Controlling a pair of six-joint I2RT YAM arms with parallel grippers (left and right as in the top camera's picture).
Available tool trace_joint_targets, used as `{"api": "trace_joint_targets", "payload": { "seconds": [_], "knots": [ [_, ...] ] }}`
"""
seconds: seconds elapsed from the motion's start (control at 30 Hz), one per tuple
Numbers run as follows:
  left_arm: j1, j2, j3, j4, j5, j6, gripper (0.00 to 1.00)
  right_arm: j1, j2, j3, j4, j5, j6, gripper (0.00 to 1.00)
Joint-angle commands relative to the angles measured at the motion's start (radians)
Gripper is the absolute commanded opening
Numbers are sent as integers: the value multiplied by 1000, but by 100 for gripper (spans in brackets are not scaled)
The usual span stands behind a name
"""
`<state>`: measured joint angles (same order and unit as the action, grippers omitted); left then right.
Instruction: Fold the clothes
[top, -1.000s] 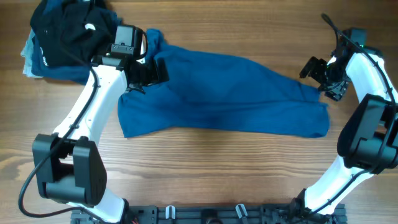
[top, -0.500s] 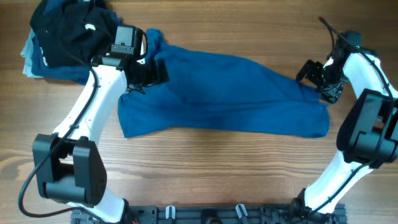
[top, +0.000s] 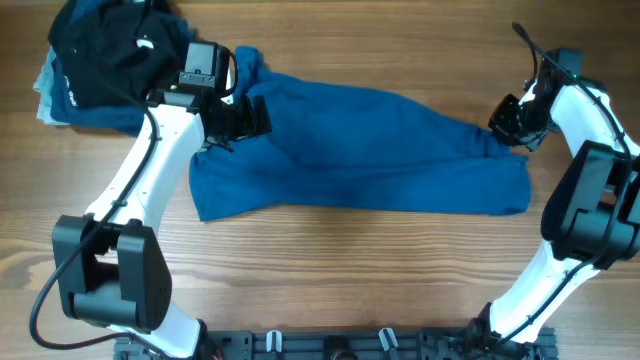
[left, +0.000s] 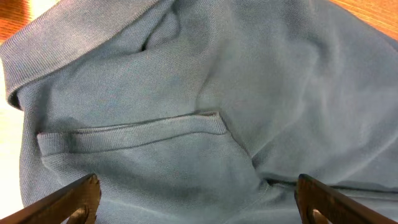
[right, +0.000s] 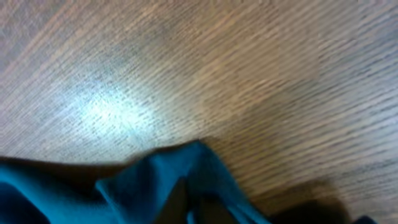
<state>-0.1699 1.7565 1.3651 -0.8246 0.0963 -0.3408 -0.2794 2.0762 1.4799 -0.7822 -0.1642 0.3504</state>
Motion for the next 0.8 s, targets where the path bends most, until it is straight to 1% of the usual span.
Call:
{"api": "trace_joint_targets", "payload": {
  "seconds": [0.0, 0.07, 0.23, 0.43, 0.6, 0.77],
  "knots": [
    [-2, 11, 13, -5, 11, 20, 100, -3, 14, 42, 42, -17, -11, 4],
    [-2, 11, 13, -6, 11, 20, 100, -4, 11, 74, 53, -17, -25, 4],
    [-2, 11, 13, -7, 11, 20, 100, -4, -22, 155, 87, -17, -118, 4],
    [-2, 11, 13, -7, 11, 20, 100, -4, -89, 164, 140, 7, -169, 4],
    [-2, 11, 13, -10, 11, 20, 100, -4, -98, 164, 147, 76, -167, 4],
    [-2, 11, 13, -22, 11, 20, 100, -4, -115, 164, 212, 52, -159, 4]
  ]
}}
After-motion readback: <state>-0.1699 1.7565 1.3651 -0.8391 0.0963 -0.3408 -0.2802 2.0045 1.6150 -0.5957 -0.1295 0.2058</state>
